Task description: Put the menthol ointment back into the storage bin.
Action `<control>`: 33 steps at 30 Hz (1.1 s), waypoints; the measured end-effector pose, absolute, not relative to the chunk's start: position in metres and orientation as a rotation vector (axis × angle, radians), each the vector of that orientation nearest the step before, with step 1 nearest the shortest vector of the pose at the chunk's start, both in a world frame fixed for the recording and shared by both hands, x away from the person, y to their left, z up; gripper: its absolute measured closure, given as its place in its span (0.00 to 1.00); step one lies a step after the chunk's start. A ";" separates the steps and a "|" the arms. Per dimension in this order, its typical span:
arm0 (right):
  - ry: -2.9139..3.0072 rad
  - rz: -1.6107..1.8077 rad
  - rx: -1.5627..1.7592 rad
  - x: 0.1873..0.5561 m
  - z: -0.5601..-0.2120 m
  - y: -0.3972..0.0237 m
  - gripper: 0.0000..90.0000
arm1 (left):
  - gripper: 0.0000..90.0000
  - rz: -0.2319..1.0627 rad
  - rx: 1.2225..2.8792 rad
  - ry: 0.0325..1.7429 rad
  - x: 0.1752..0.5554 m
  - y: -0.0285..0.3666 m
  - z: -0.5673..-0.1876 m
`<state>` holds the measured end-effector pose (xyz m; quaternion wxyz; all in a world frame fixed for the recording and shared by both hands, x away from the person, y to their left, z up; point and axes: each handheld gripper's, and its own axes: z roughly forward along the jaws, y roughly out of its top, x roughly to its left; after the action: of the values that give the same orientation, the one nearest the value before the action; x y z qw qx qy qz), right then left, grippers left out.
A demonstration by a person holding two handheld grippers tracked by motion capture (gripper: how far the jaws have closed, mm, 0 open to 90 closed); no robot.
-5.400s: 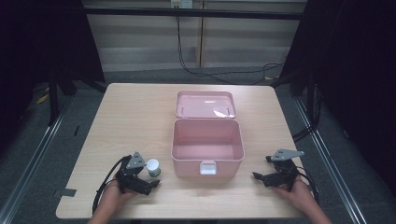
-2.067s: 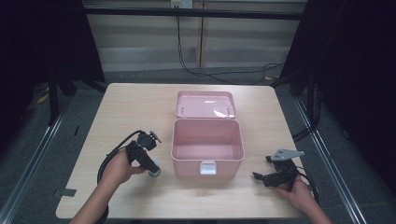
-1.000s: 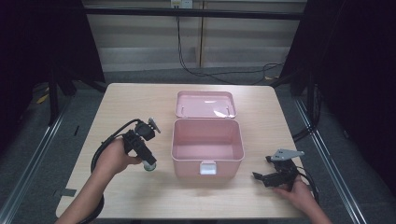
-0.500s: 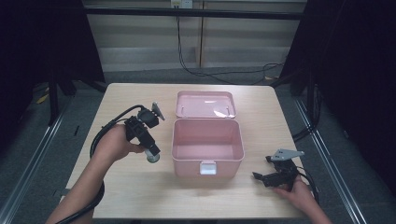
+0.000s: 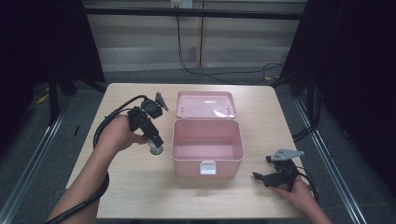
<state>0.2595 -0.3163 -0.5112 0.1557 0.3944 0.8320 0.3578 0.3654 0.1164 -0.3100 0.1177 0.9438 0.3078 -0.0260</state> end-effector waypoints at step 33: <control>2.384 1.024 1.130 0.259 -0.511 -0.316 0.11 | 0.56 -0.022 2.747 0.902 0.379 0.078 -0.271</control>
<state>0.2594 -0.3163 -0.5111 0.1551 0.3944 0.8323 0.3574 0.3790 0.0780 -0.2710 0.1249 0.9426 0.3095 -0.0077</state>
